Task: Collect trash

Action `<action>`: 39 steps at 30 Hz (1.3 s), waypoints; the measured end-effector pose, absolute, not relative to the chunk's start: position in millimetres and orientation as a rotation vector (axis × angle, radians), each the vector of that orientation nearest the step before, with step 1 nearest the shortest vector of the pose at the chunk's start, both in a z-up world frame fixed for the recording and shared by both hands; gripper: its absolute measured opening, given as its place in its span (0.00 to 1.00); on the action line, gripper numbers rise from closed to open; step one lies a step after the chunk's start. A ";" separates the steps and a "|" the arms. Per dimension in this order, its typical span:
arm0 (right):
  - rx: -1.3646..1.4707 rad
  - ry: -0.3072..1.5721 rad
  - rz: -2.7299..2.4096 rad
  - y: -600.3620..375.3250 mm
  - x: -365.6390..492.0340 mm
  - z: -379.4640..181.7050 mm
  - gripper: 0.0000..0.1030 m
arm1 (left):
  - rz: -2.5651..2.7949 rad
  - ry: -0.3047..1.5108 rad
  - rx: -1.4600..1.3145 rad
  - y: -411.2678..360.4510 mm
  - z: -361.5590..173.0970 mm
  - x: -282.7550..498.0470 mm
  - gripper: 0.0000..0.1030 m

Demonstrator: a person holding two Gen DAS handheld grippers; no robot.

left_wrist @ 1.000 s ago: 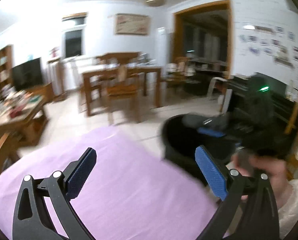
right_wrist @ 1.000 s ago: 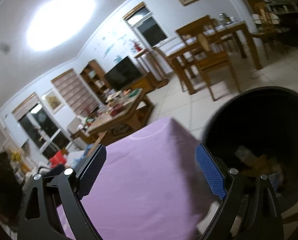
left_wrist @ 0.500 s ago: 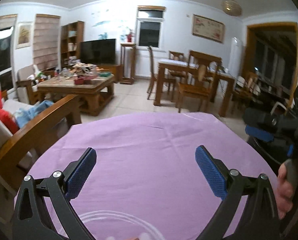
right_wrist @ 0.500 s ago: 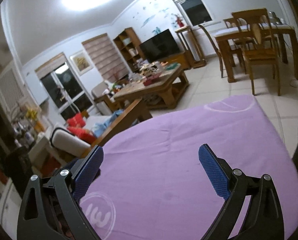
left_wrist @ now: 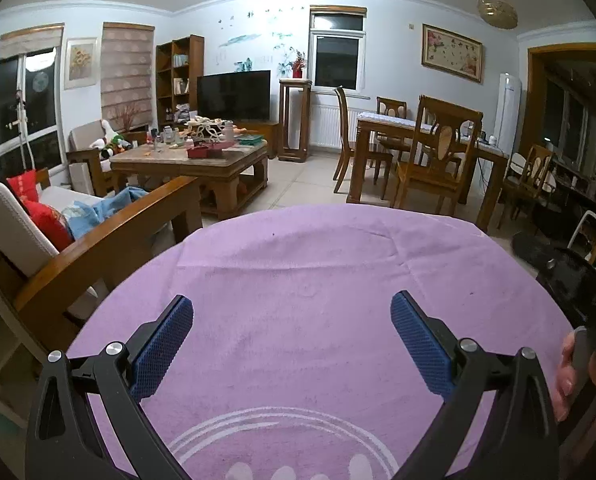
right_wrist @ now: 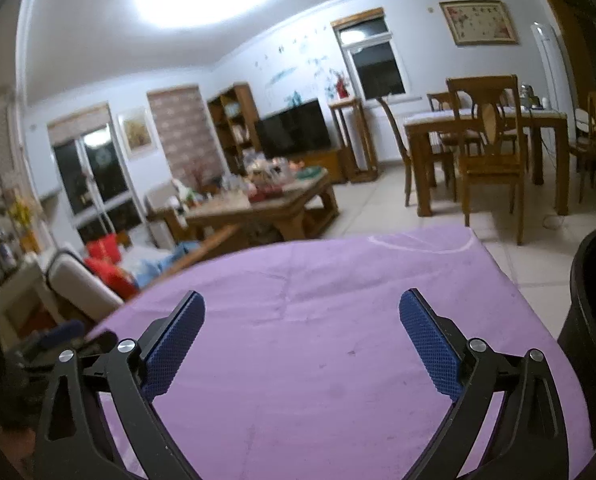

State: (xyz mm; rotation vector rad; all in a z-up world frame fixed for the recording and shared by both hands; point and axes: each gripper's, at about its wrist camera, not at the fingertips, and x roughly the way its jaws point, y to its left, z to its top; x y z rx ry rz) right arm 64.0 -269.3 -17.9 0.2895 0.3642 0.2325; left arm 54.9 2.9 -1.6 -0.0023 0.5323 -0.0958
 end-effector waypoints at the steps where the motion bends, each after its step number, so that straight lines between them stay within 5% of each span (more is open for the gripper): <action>1: 0.302 0.364 0.227 -272.6 65.7 -19.3 0.95 | -0.099 0.539 0.002 3.5 -1.8 55.1 0.95; 21: 0.249 0.614 0.276 -274.8 93.1 -45.3 0.95 | -0.102 0.590 -0.009 7.4 -8.8 59.9 0.95; 39: 0.263 0.623 0.250 -284.5 90.2 -47.4 0.95 | -0.109 0.612 -0.014 1.8 -9.7 61.3 0.95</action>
